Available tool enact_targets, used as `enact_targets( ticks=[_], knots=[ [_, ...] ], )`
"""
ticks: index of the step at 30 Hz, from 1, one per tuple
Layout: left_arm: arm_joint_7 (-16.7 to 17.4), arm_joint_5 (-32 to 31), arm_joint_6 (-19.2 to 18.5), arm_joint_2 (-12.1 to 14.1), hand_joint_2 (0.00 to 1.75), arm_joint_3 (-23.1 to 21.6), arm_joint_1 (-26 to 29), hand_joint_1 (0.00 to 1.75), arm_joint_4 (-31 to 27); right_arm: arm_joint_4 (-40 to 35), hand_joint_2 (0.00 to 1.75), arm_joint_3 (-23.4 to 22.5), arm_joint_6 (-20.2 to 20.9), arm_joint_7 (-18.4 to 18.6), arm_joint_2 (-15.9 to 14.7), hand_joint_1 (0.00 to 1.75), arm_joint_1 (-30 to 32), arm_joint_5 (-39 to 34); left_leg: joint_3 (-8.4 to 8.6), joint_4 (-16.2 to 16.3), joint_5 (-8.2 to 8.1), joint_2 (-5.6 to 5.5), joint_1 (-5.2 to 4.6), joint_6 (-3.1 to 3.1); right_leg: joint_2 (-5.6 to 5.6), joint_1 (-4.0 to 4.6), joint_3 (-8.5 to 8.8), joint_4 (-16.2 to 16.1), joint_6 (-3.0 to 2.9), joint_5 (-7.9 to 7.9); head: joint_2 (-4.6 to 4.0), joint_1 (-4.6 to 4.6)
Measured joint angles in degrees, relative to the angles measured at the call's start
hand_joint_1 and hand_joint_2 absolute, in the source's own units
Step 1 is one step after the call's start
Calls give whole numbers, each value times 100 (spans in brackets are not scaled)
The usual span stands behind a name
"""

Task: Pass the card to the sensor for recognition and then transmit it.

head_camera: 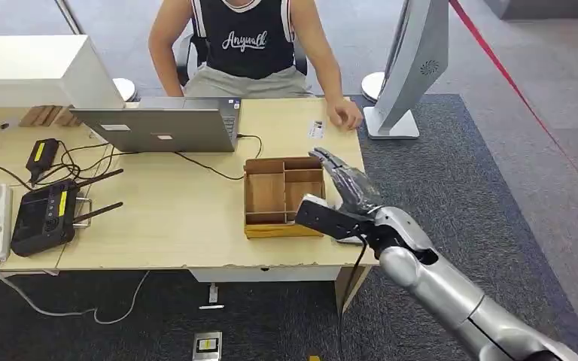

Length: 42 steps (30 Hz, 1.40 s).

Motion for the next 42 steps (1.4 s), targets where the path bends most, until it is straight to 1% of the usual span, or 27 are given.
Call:
enact_targets(
  ticks=[2, 7, 13, 19, 25, 30, 42],
  knots=[
    [0, -4, 0, 0, 0, 0, 0, 0, 0, 0, 175, 26, -2, 2, 0, 0, -5, 54, 0, 0, 0, 0, 0, 0, 0, 0, 0, 0, 0, 0, 0, 0],
    [-2, -31, 2, 0, 0, 0, -2, 0, 0, 2, 175, 147, 72, 120, 46, 0, -16, 767, -1, -1, 0, 0, 0, 0, 0, 0, 0, 0, 0, 0, 0, 0],
    [0, -15, 2, 0, 0, 0, -2, 0, 0, 72, 175, 317, 356, 426, 199, 0, -68, 1145, -1, -2, 0, 0, 0, 0, 0, 0, -1, 1, 0, 0, 0, 0],
    [31, -31, -9, 0, 0, 0, -1, 0, 0, 195, 175, 442, 684, 601, 308, 0, -127, 1171, -1, -2, 1, 0, 0, -1, 0, 0, -1, 0, 0, 0, 0, 0],
    [87, -68, -15, -2, 0, 0, -3, 0, 0, 227, 175, 568, 883, 726, 339, 0, -113, 1202, -2, -1, 1, 0, 0, -1, 0, 0, -2, -1, 0, 0, 0, 0],
    [109, -101, -15, -2, 0, 0, -3, 0, 0, 300, 175, 673, 946, 772, 376, 0, -82, 1252, -1, -2, 1, 0, 0, -1, 0, 0, -2, 0, 0, 0, 0, 0],
    [118, -107, -15, -2, 0, 0, -2, 0, 0, 385, 175, 778, 946, 774, 396, 0, -62, 1274, -2, -1, 1, 0, 0, -1, 0, 0, -2, -1, 0, 0, 0, 0]
  ],
)
